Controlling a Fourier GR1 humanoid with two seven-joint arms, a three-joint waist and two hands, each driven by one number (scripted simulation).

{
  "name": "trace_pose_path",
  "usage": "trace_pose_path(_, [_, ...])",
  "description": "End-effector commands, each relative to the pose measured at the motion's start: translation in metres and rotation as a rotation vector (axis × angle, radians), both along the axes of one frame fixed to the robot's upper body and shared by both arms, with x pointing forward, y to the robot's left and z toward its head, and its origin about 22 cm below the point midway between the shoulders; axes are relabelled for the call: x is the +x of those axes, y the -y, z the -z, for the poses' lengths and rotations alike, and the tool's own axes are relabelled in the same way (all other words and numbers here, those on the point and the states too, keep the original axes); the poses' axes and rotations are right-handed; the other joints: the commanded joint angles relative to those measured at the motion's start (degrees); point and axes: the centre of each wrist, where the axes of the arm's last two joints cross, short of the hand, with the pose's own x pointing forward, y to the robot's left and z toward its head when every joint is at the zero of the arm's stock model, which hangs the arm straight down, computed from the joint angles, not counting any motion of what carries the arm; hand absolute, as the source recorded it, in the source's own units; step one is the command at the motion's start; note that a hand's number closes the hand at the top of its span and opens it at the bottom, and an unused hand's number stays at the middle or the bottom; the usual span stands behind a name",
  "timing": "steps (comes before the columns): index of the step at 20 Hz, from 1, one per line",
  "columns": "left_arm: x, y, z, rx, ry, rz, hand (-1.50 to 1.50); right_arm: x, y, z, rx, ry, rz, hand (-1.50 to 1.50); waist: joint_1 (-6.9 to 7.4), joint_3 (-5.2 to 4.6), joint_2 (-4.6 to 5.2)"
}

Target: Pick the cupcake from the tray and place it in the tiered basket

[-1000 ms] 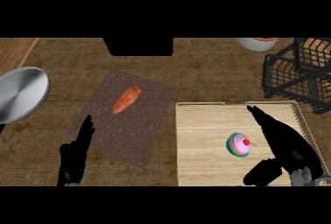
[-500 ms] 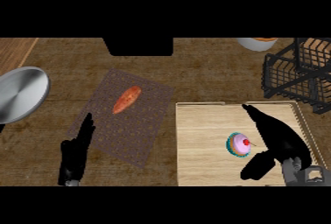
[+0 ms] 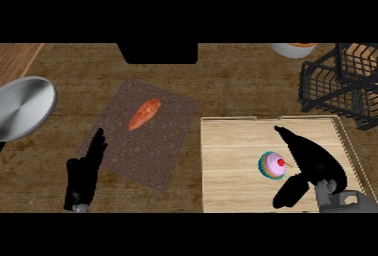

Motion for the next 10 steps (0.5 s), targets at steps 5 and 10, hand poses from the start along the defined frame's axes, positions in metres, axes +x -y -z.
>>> trace_pose_path(5, [-0.009, -0.002, 0.020, 0.005, 0.004, -0.004, 0.00, 0.014, 0.007, 0.026, 0.000, -0.056, 0.005, -1.50, 0.07, 0.00, 0.04])
trace_pose_path(10, [0.005, 0.006, 0.003, 0.001, -0.007, 0.007, 0.00, 0.014, 0.012, 0.042, -0.025, -0.049, -0.040, 1.50, 0.02, 0.01, 0.02])
